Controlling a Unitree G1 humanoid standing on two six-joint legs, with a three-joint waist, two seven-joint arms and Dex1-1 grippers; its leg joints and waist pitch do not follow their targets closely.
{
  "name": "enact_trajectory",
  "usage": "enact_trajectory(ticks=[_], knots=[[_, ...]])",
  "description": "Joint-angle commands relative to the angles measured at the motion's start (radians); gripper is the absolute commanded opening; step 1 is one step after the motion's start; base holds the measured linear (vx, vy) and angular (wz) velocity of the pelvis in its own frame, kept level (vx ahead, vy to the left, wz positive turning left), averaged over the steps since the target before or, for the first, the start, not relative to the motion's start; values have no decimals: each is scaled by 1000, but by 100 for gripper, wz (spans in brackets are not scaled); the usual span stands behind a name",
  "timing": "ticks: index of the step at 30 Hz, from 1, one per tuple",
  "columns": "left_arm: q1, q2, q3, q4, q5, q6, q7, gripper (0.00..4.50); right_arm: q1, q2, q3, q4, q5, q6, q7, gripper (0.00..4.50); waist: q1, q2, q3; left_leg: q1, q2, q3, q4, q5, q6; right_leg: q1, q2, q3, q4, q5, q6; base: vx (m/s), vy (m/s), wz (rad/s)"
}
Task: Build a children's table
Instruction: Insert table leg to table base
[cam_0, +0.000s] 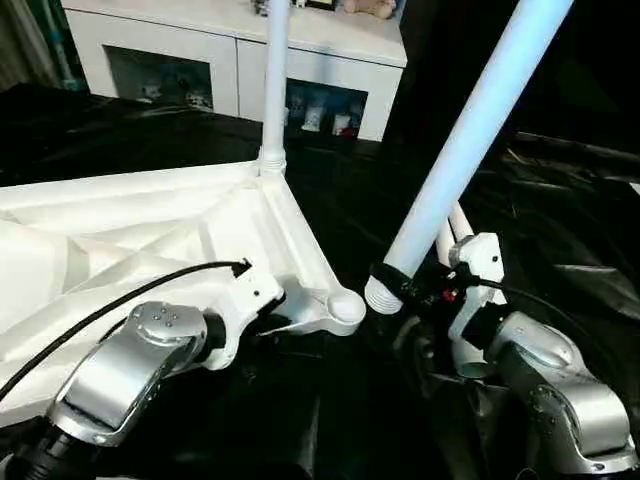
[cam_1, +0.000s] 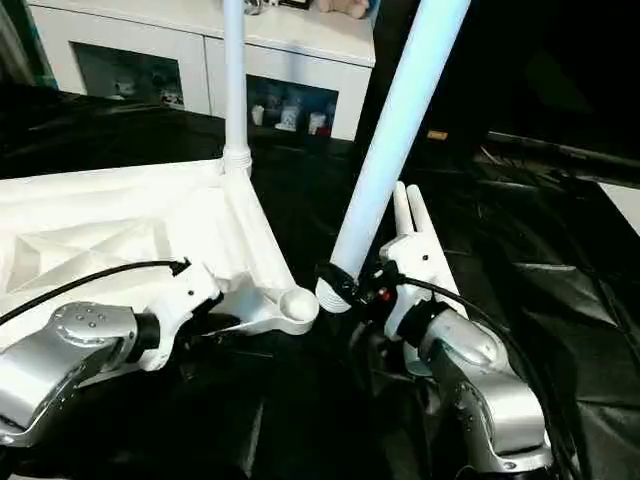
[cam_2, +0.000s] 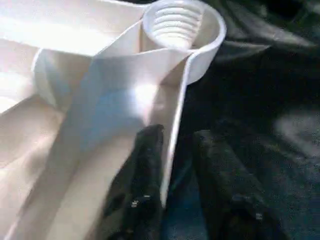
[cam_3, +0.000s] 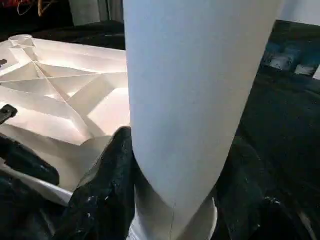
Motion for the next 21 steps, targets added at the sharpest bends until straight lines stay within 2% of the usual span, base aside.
enact_trajectory(ticks=[1, 6, 8, 9, 13, 15, 16, 17, 18, 19, 21], knots=[[-8, -3, -23, 8, 13, -10, 9, 89, -17, -6, -2, -1, 11, 3, 3, 184, -2, 14, -37, 3, 51, -10, -92, -67, 5, 38, -76, 52, -75, -73, -162, 0, 0, 0], [-17, -2, -38, 20, 20, -17, 12, 38, -36, 0, 2, 13, 11, 4, 12, 184, -2, 13, -35, 2, 51, -10, -94, -79, 2, 38, -77, 52, -77, -92, -161, 0, 0, 0], [-18, -2, -40, 21, 21, -17, 11, 31, -42, 3, 3, 16, 12, 6, 14, 184, -2, 13, -35, 3, 51, -10, -94, -82, 0, 37, -78, 52, -77, -101, -160, 0, 0, 0], [-18, 0, -46, 21, 23, -18, 8, 11, -47, 5, 6, 19, 16, 8, 19, 184, -3, 13, -35, 3, 51, -10, -94, -80, 0, 37, -77, 52, -77, -100, -159, 0, 0, 0], [-19, 24, -85, 21, 30, -27, -22, 1, -89, 8, 24, 63, 41, 50, 59, 184, -11, 11, -34, 1, 51, -10, -95, -74, 3, 39, -77, 52, -76, -84, -164, 0, 0, 0], [-19, 41, -111, 17, 42, -35, -37, 0, -117, 3, 35, 99, 34, 50, 79, 184, -15, 9, -34, 0, 50, -10, -95, -75, 5, 39, -78, 52, -78, -103, -166, 0, 0, 0], [-20, 43, -119, 18, 49, -40, -39, 0, -132, 0, 38, 115, 28, 48, 87, 184, -17, 4, -33, 0, 50, -9, -94, -76, 7, 39, -78, 52, -80, -112, -165, 0, 0, 0], [-20, 43, -121, 20, 53, -43, -37, 0, -139, -1, 39, 122, 26, 46, 90, 184, -18, 8, -32, -1, 50, -9, -95, -78, 5, 39, -79, 53, -81, -129, -166, 0, 0, 0], [-21, 41, -120, 23, 56, -46, -34, 0, -144, -1, 39, 126, 25, 46, 92, 184, -18, 3, -33, 1, 51, -7, -94, -65, 7, 39, -79, 53, -81, -118, -166, 0, 0, 0], [-23, 38, -120, 28, 61, -47, -27, 0, -150, -1, 39, 128, 27, 48, 95, 184, -18, 5, -34, 0, 51, -7, -94, -46, 11, 40, -79, 53, -78, -97, -167, 0, 0, 0], [-32, 25, -108, 42, 58, -35, -11, 44, -160, -3, 40, 131, 33, 52, 101, 184, -18, 1, -34, 2, 51, -5, -93, -33, 16, 39, -77, 53, -77, -76, -172, 0, 0, 0]])
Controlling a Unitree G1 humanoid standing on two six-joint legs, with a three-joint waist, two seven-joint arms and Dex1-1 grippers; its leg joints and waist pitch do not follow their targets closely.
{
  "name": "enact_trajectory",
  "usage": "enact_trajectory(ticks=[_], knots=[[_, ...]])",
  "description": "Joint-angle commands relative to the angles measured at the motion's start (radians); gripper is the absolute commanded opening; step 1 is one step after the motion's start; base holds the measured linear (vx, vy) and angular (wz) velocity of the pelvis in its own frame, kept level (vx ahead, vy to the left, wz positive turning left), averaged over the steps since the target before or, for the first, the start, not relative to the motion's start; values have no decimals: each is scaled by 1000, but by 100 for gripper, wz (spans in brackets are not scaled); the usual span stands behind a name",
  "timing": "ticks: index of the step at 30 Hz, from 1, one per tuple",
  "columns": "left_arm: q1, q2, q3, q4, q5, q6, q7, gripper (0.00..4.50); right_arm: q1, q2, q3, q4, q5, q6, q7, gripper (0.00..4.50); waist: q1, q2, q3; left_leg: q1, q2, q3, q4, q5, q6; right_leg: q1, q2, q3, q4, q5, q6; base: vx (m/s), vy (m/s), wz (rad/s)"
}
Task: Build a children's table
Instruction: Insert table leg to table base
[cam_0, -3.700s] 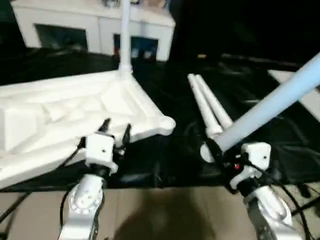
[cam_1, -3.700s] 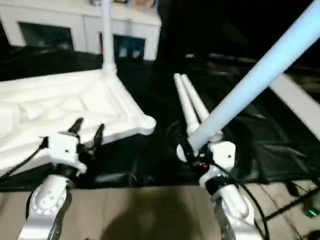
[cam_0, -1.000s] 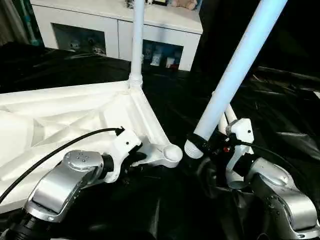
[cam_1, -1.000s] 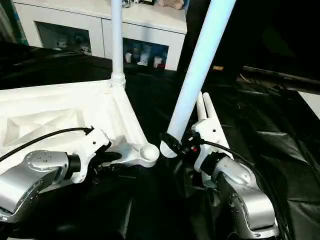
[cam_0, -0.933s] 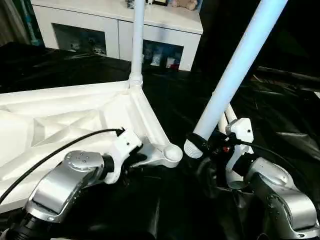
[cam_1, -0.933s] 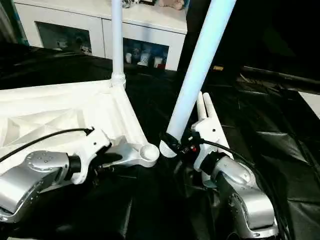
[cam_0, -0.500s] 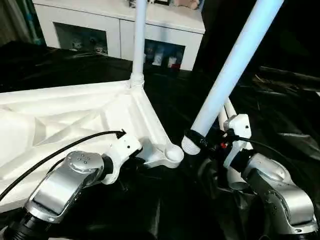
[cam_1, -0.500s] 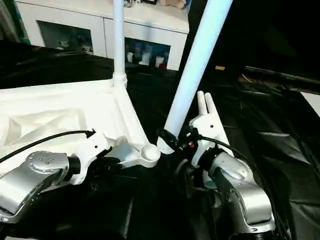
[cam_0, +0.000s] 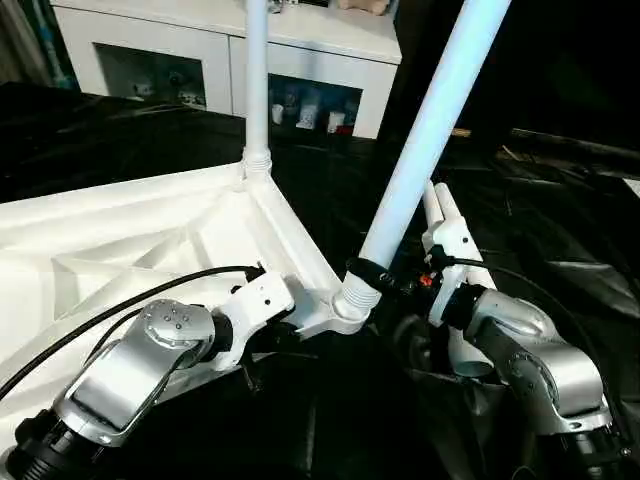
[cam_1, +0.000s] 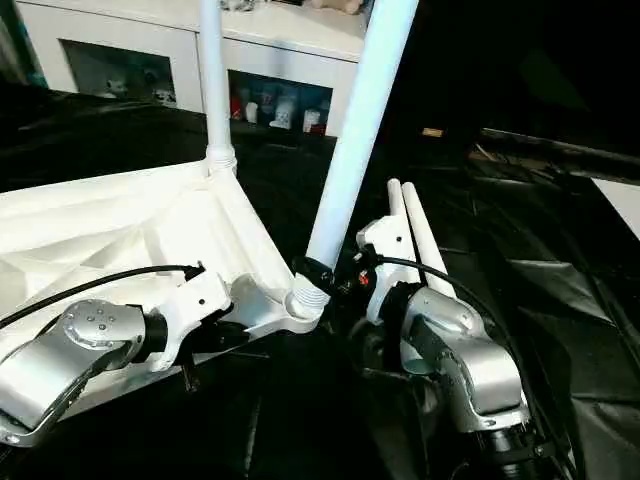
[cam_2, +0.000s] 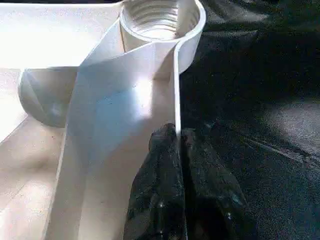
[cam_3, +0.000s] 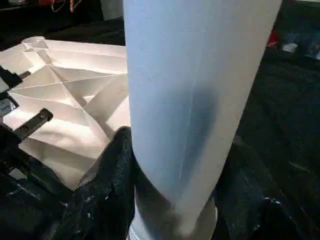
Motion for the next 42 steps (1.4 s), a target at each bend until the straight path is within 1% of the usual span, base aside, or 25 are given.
enact_trajectory(ticks=[1, 2, 3, 4, 8, 9, 11, 13, 15, 16, 17, 18, 19, 20, 21, 22, 23, 25, 26, 28, 30, 31, 32, 37, 42], knots=[[-5, -7, -23, 37, 17, 26, 13, 55, -20, -13, -5, 4, 5, 7, 10, 184, 2, 8, -37, 1, 51, -8, -84, -38, 19, 39, -77, 52, -74, -79, -172, 0, 0, 0], [-9, -7, -25, 41, 26, 23, 24, 55, -25, -13, -3, 6, 8, 10, 14, 184, 1, 5, -36, 1, 51, -7, -84, -47, 18, 38, -77, 52, -76, -94, -171, 0, 0, 0], [-11, -5, -28, 43, 34, 18, 29, 68, -27, -12, -3, 8, 10, 12, 16, 184, 2, 8, -36, 0, 51, -9, -85, -59, 16, 39, -78, 53, -78, -120, -163, 0, 0, 0], [-11, -4, -30, 44, 34, 17, 30, 74, -32, -12, -1, 14, 10, 11, 20, 184, 2, 9, -35, 3, 53, -9, -86, -69, 12, 36, -79, 53, -80, -132, -164, 0, 0, 0], [-8, -1, -30, 49, 36, 16, 29, 77, -43, -11, 5, 29, 6, 9, 33, 184, 0, 4, -34, 1, 53, -9, -88, -79, 7, 36, -79, 52, -81, -146, -166, 0, 0, 0], [-8, 0, -30, 49, 37, 16, 29, 46, -44, -11, 6, 30, 6, 9, 34, 184, 1, 5, -33, 1, 53, -9, -88, -86, 6, 35, -79, 53, -82, -157, -163, 0, 0, 0], [-5, -5, -21, 49, 34, 17, 33, 40, -47, -11, 5, 36, 5, 7, 37, 184, 2, 4, -33, 3, 53, -8, -88, -87, 5, 34, -79, 53, -82, -156, -163, 0, 0, 0], [-5, -14, -8, 51, 28, 19, 39, 38, -49, -11, 5, 39, 4, 7, 40, 184, 1, 2, -32, 0, 53, -9, -90, -84, 5, 36, -79, 53, -82, -156, -161, 0, 0, 0], [-7, -16, -7, 54, 29, 9, 37, 8, -50, -12, 6, 45, 2, 5, 43, 184, -1, 2, -33, -1, 53, -9, -89, -78, 6, 37, -79, 52, -81, -150, -162, 0, 0, 0], [-8, -15, -8, 56, 30, 1, 35, 3, -50, -12, 7, 48, 1, 5, 45, 184, 0, 2, -33, 0, 53, -10, -89, -76, 6, 36, -79, 52, -81, -148, -163, 0, 0, 0], [-8, -13, -10, 57, 28, -6, 28, 1, -50, -13, 9, 53, -2, 2, 47, 184, -1, 0, -34, 0, 53, -9, -88, -68, 9, 36, -79, 53, -81, -137, -165, 0, 0, 0], [-7, 1, -23, 70, 29, -89, -12, 1, -52, -13, 12, 72, -8, -7, 51, 184, -1, -5, -32, -1, 52, -8, -88, -63, 13, 36, -78, 53, -81, -132, -167, 0, 0, 0], [-5, 7, -29, 76, 27, -131, -35, 1, -54, -13, 13, 80, -8, -10, 53, 184, 2, -9, -30, -1, 50, -9, -89, -61, 21, 35, -79, 52, -86, -146, -161, 0, 0, 0], [-4, 13, -35, 83, 28, -171, -53, 1, -55, -12, 13, 85, -7, -12, 55, 184, 1, -7, -31, 0, 51, -7, -89, -65, 21, 34, -79, 53, -85, -159, -157, 0, 0, 0], [-5, 23, -44, 97, 28, -237, -90, 0, -57, -10, 12, 95, -6, -14, 57, 184, 2, -9, -29, -1, 50, -8, -89, -65, 25, 35, -79, 53, -88, -166, -152, 0, 0, 0], [-8, 29, -50, 106, 32, -248, -100, 0, -60, -8, 13, 102, -7, -16, 59, 184, 3, -8, -29, 1, 51, -7, -90, -67, 25, 34, -80, 54, -87, -176, -146, 0, 0, 0], [-15, 42, -59, 126, 44, -282, -117, 0, -64, -5, 15, 114, -10, -21, 63, 184, 5, -7, -29, 3, 51, -7, -90, -69, 29, 31, -80, 54, -90, -183, -143, 0, 0, 0], [-31, 57, -67, 161, 59, -319, -138, 0, -72, -1, 20, 131, -13, -23, 70, 184, 9, -4, -28, 8, 52, -4, -91, -73, 27, 27, -79, 54, -89, -185, -146, 0, 0, 0], [-45, 65, -66, 191, 66, -363, -160, 0, -79, 5, 24, 141, -13, -22, 75, 184, 12, -2, -28, 9, 53, -4, -92, -72, 24, 26, -79, 54, -87, -175, -150, 0, 0, 0], [-60, 67, -62, 221, 67, -389, -176, 0, -87, 9, 30, 151, -16, -23, 80, 184, 15, -2, -30, 8, 54, -3, -91, -56, 18, 27, -78, 53, -78, -117, -162, 0, 0, 0], [-76, 71, -62, 250, 71, -420, -196, 0, -95, 13, 39, 165, -21, -27, 85, 184, 17, -1, -31, 8, 53, -2, -92, -56, 15, 28, -78, 53, -76, -100, -170, 0, 0, 0], [-84, 73, -63, 265, 77, -426, -198, 0, -99, 14, 43, 170, -23, -29, 89, 184, 18, -2, -31, 6, 53, -3, -93, -60, 13, 31, -79, 52, -76, -104, -169, 0, 0, 0], [-87, 74, -63, 271, 79, -427, -199, 0, -101, 15, 45, 173, -23, -28, 91, 184, 18, -2, -31, 5, 53, -3, -94, -62, 11, 32, -80, 52, -76, -106, -169, 0, 0, 0], [-103, 66, -57, 332, 102, -462, -201, 0, -110, 12, 55, 178, -25, -25, 108, 184, 20, -3, -32, 4, 55, -4, -95, -88, -2, 33, -84, 53, -80, -153, -159, 0, 0, 0], [-94, 56, -43, 347, 86, -479, -218, 0, -114, 1, 56, 190, -34, -25, 121, 184, 21, -4, -31, 3, 57, -5, -97, -117, -11, 31, -87, 54, -86, -223, -146, 0, 0, 0]])
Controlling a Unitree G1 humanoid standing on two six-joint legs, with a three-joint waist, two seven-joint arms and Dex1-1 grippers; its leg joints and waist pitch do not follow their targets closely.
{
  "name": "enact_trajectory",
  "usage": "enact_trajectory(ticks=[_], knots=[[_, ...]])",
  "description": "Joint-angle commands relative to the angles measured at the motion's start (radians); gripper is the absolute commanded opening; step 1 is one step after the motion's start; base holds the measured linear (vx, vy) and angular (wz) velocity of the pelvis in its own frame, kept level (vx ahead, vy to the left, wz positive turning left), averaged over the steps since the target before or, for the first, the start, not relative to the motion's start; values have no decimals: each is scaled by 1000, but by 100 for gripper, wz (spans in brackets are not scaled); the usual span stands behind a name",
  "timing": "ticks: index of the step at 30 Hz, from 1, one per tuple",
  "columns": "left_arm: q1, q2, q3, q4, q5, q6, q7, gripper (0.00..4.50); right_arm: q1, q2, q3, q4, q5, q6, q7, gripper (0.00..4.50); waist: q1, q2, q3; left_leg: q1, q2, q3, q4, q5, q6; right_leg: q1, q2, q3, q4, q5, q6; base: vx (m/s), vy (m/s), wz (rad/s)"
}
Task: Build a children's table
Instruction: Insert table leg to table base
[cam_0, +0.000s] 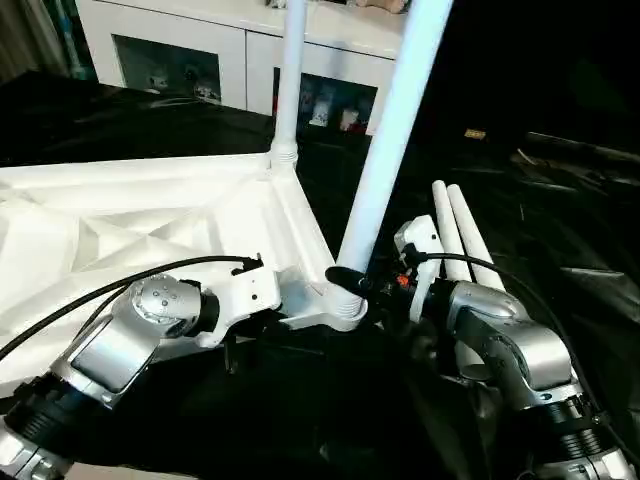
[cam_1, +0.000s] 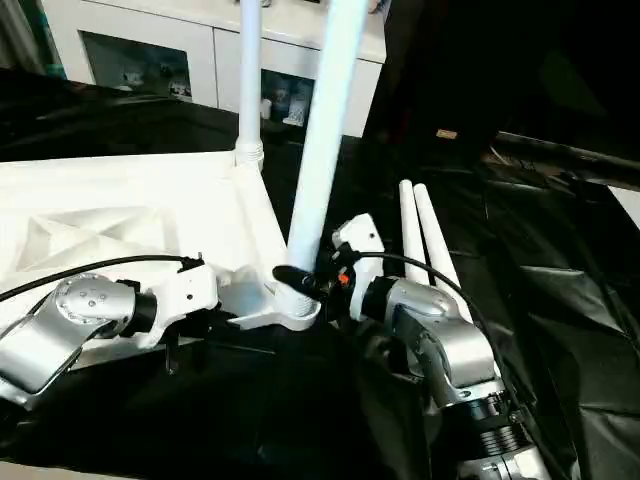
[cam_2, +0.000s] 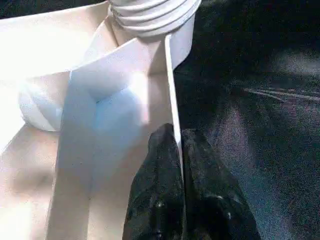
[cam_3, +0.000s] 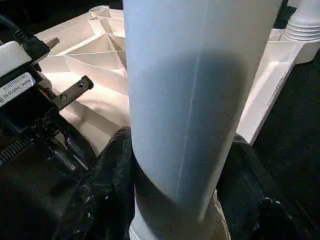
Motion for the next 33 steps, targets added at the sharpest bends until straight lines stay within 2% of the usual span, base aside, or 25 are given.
enact_trajectory(ticks=[1, 8, 9, 11, 12, 14, 15, 17, 18, 23, 32, 33], knots=[[16, -12, -3, 31, 0, -19, -2, 0, -14, -18, -7, 5, -17, -5, 12, 184, -1, 4, -42, 3, 54, -9, -84, -130, -5, 34, -86, 54, -87, -224, -143, 0, 0, 0], [11, -17, 5, 54, 1, -43, -22, 0, -22, -27, -7, 42, -31, -24, 20, 184, 0, 3, -45, 0, 53, -7, -82, -92, 3, 35, -85, 54, -85, -200, -143, 0, 0, 0], [10, -19, 7, 54, 0, -45, -27, 0, -25, -20, -8, 61, -34, -37, 17, 184, 0, 7, -45, 2, 53, -7, -81, -92, 3, 33, -85, 53, -85, -192, -147, 0, 0, 0], [10, -20, 8, 55, 0, -46, -30, 0, -28, -14, -8, 76, -36, -47, 16, 184, 0, 7, -44, 2, 53, -7, -82, -103, 3, 34, -85, 53, -86, -207, -152, 0, 0, 0], [8, -21, 8, 58, -1, -49, -33, 0, -32, -3, -13, 95, -33, -52, 12, 184, 1, 12, -44, 3, 54, -8, -83, -109, 1, 32, -86, 53, -86, -212, -153, 0, 0, 0], [8, -22, 9, 60, 0, -50, -36, 0, -36, 4, -17, 108, -30, -57, 11, 184, -1, 9, -44, 2, 54, -7, -83, -112, 0, 32, -85, 53, -86, -212, -155, 0, 0, 0], [6, -22, 9, 62, 0, -52, -41, 0, -46, 17, -25, 131, -24, -63, 9, 184, 0, 14, -45, 2, 54, -8, -83, -104, 0, 34, -86, 53, -83, -194, -159, 0, 0, 0], [5, -24, 12, 63, 0, -54, -47, 0, -62, 41, -49, 164, -3, -65, 8, 184, -2, 11, -45, 2, 54, -7, -83, -111, 1, 33, -85, 53, -85, -194, -166, 0, 0, 0], [4, -23, 12, 65, 1, -55, -48, 0, -67, 46, -56, 176, 4, -65, 9, 184, -1, 14, -44, 3, 54, -7, -84, -123, -1, 32, -86, 53, -87, -209, -167, 0, 0, 0], [4, -25, 16, 69, 4, -57, -53, 0, -72, 53, -73, 215, 18, -72, 19, 184, -2, 13, -43, 2, 55, -9, -86, -142, -6, 32, -88, 53, -89, -245, -159, 0, 0, 0], [3, -32, 32, 79, 13, -65, -53, 0, 13, 73, -127, 228, 56, -114, 32, 184, 2, 15, -43, 1, 56, -8, -86, -128, 2, 32, -89, 53, -88, -215, -164, 0, 0, 0], [1, -34, 34, 82, 14, -66, -50, 0, 26, 77, -133, 227, 60, -126, 29, 184, 4, 19, -43, 2, 56, -8, -86, -134, 3, 32, -89, 53, -89, -217, -164, 0, 0, 0]])
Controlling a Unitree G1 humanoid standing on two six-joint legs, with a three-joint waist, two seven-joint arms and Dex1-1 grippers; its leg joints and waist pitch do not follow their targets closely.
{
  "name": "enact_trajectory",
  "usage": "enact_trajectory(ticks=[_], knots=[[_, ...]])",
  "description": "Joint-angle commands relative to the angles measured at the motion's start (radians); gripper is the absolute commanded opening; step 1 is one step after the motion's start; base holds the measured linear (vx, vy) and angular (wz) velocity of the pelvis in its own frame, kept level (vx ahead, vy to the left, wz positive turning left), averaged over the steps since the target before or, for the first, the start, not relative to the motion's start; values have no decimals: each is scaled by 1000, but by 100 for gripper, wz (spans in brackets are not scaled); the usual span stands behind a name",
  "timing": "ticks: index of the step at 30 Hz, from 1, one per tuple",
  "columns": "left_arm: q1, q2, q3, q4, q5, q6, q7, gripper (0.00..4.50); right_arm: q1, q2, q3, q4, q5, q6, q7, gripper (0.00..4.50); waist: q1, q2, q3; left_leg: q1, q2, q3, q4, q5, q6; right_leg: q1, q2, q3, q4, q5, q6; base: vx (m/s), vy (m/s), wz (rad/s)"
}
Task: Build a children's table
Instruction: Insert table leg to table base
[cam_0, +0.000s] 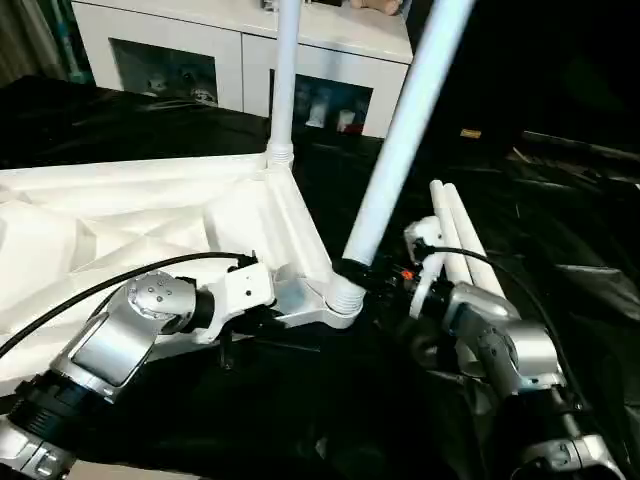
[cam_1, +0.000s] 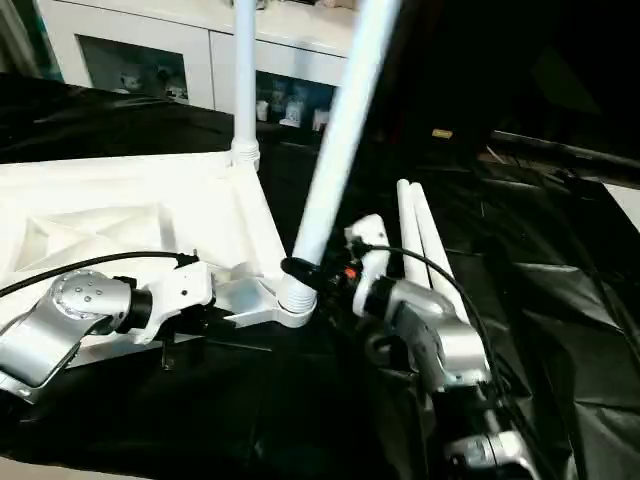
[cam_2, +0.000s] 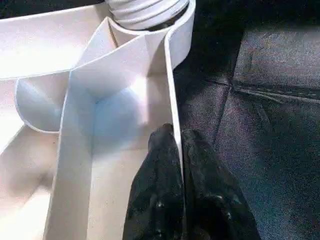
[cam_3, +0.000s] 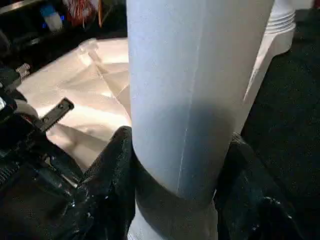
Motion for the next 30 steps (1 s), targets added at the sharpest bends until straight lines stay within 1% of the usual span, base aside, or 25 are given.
enact_trajectory(ticks=[1, 2, 3, 4, 5, 6, 7, 8, 9, 10, 11, 12, 13, 15, 16, 18, 19, 21, 22, 23, 24, 26, 27, 28, 30], knots=[[6, -12, 3, 29, -4, -29, -4, 0, 22, -12, -17, 15, -6, -8, -11, 184, 2, 13, -43, 1, 55, -10, -81, -135, 4, 32, -88, 54, -90, -218, -162, 0, 0, 0], [4, -14, 4, 32, -3, -30, -4, 0, 32, -4, -27, 16, -1, -21, -16, 184, 2, 16, -42, -1, 54, -11, -82, -134, 5, 33, -87, 54, -90, -218, -163, 0, 0, 0], [2, -14, 5, 35, -2, -31, -5, 0, 50, 6, -35, 15, 0, -39, -22, 184, 2, 19, -40, 1, 54, -11, -83, -148, 4, 31, -88, 55, -93, -233, -163, 0, 0, 0], [0, -14, 5, 37, -2, -31, -7, 0, 68, 16, -39, 13, -2, -57, -27, 184, 4, 27, -39, 1, 55, -12, -84, -163, 1, 29, -90, 56, -94, -249, -162, 0, 0, 0], [0, -14, 5, 38, -2, -32, -8, 0, 75, 19, -40, 12, -3, -64, -29, 184, 3, 23, -40, 2, 55, -11, -85, -170, 2, 29, -90, 56, -97, -254, -161, 0, 0, 0], [-2, -15, 6, 41, 0, -33, -9, 0, 95, 26, -36, 10, -11, -86, -35, 184, 4, 26, -39, 1, 56, -13, -86, -179, 0, 29, -90, 55, -97, -263, -161, 0, 0, 0], [-2, -15, 6, 41, 0, -33, -9, 0, 95, 26, -36, 10, -11, -86, -35, 184, 3, 23, -39, 1, 56, -12, -86, -180, 2, 29, -89, 55, -98, -264, -159, 0, 0, 0], [-4, -15, 7, 44, 0, -34, -9, 0, 102, 28, -32, 9, -16, -97, -37, 184, 2, 25, -39, 0, 55, -14, -88, -177, 2, 31, -89, 55, -97, -263, -160, 0, 0, 0], [-6, -16, 7, 46, 2, -35, -11, 0, 115, 26, -15, 4, -41, -123, -40, 184, 4, 32, -37, 1, 56, -13, -88, -180, 1, 27, -89, 55, -98, -264, -160, 0, 0, 0], [-7, -16, 7, 49, 4, -37, -12, 0, 125, 22, 4, -1, -65, -144, -42, 184, 3, 35, -36, 1, 56, -14, -89, -185, -1, 28, -88, 55, -97, -260, -160, 0, 0, 0], [-10, -17, 7, 52, 6, -38, -15, 0, 142, 15, 41, -19, -108, -176, -42, 184, 4, 37, -35, 0, 56, -14, -90, -189, -2, 27, -88, 55, -100, -263, -158, 0, 0, 0], [-11, -16, 7, 53, 7, -39, -16, 0, 146, 13, 54, -26, -121, -184, -42, 184, 5, 32, -36, 1, 55, -13, -90, -184, 0, 30, -88, 56, -100, -258, -152, 0, 0, 0], [-12, -15, 6, 54, 8, -39, -18, 0, 149, 13, 62, -35, -127, -182, -39, 184, 5, 32, -36, 1, 55, -13, -90, -184, 0, 30, -88, 56, -100, -258, -152, 0, 0, 0], [-15, -12, 4, 56, 10, -39, -24, 0, 148, 9, 83, -50, -143, -176, -33, 184, 4, 35, -36, -1, 55, -14, -92, -177, 7, 31, -87, 56, -98, -241, -156, 0, 0, 0], [-15, -12, 4, 56, 10, -39, -25, 0, 148, 9, 84, -51, -144, -175, -33, 184, 4, 36, -36, -1, 55, -14, -92, -176, 9, 31, -86, 55, -97, -232, -159, 0, 0, 0], [-18, -8, 2, 58, 14, -43, -34, 0, 127, -3, 108, -56, -152, -159, -11, 184, 3, 34, -35, -1, 55, -13, -92, -176, 13, 31, -87, 56, -98, -231, -160, 0, 0, 0], [-18, -8, 1, 58, 14, -43, -34, 0, 126, -4, 109, -56, -152, -159, -11, 184, 3, 29, -36, 0, 55, -13, -92, -174, 15, 32, -87, 55, -99, -234, -160, 0, 0, 0], [-21, -6, -2, 62, 20, -49, -41, 0, 101, -26, 134, -58, -154, -130, 28, 184, 2, 31, -34, 0, 56, -13, -92, -172, 19, 31, -87, 55, -99, -240, -159, 0, 0, 0], [-21, -6, -2, 62, 20, -49, -41, 0, 99, -28, 137, -57, -155, -128, 32, 184, 3, 26, -33, -1, 55, -13, -92, -170, 21, 31, -88, 55, -99, -256, -154, 0, 0, 0], [-23, -7, -3, 65, 22, -51, -42, 0, 89, -40, 150, -52, -161, -119, 51, 184, 3, 28, -33, 0, 55, -12, -93, -173, 21, 30, -87, 55, -102, -265, -152, 0, 0, 0], [-24, -9, -3, 66, 23, -52, -43, 0, 86, -45, 154, -50, -163, -115, 57, 184, 4, 26, -34, 3, 56, -12, -92, -174, 22, 29, -89, 56, -103, -276, -148, 0, 0, 0], [-26, -10, -3, 68, 24, -53, -43, 0, 80, -53, 164, -43, -168, -112, 72, 184, 4, 18, -37, 1, 57, -11, -92, -156, 22, 31, -90, 55, -101, -256, -148, 0, 0, 0], [-31, -10, -2, 75, 26, -57, -44, 0, 70, -73, 192, -31, -186, -111, 108, 184, 4, 17, -38, 1, 57, -12, -92, -143, 24, 32, -88, 53, -98, -237, -150, 0, 0, 0], [-32, -10, -1, 77, 27, -58, -45, 0, 69, -82, 205, -27, -198, -116, 123, 184, 3, 14, -38, 2, 57, -11, -90, -136, 27, 32, -86, 52, -97, -221, -153, 0, 0, 0], [-34, -10, 2, 78, 28, -60, -45, 0, 70, -89, 216, -23, -203, -119, 136, 184, 4, 16, -39, 2, 56, -9, -89, -125, 30, 31, -88, 53, -95, -197, -157, 0, 0, 0]])
